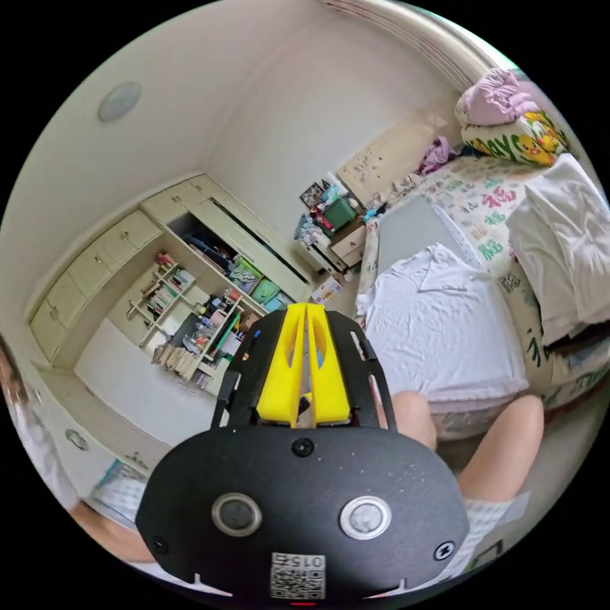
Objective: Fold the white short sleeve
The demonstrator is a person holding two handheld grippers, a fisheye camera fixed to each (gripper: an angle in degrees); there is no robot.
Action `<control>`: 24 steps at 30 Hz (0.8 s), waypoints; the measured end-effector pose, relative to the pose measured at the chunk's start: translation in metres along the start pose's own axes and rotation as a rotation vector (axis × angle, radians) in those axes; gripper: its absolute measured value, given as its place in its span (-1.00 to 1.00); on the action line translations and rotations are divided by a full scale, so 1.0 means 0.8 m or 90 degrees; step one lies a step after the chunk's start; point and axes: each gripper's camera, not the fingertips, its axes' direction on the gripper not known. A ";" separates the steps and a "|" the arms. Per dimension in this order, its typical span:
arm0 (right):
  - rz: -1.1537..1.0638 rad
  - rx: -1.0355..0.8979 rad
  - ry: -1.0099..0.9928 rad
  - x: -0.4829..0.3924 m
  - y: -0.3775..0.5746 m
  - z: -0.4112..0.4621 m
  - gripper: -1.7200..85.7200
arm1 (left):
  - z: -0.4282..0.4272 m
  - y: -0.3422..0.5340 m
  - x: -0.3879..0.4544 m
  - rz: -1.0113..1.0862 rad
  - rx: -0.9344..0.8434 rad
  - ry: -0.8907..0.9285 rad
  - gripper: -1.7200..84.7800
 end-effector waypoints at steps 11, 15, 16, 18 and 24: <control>-0.198 0.033 -0.723 -0.194 0.034 -0.068 -0.84 | -0.037 0.133 -0.099 -0.047 0.026 -0.030 -0.98; -0.109 0.021 -0.712 -0.185 0.011 -0.042 -0.81 | -0.033 0.157 -0.137 -0.064 0.018 -0.041 -0.98; -0.071 0.036 -0.709 -0.175 0.005 -0.035 -0.80 | -0.031 0.162 -0.145 -0.064 0.018 -0.045 -0.98; -0.135 0.066 -0.700 -0.177 -0.004 -0.032 -0.79 | -0.026 0.168 -0.157 -0.065 0.017 -0.042 -0.98; -0.219 0.008 -0.568 -0.201 -0.051 0.028 -0.79 | 0.000 0.179 -0.196 -0.059 -0.024 -0.027 -0.98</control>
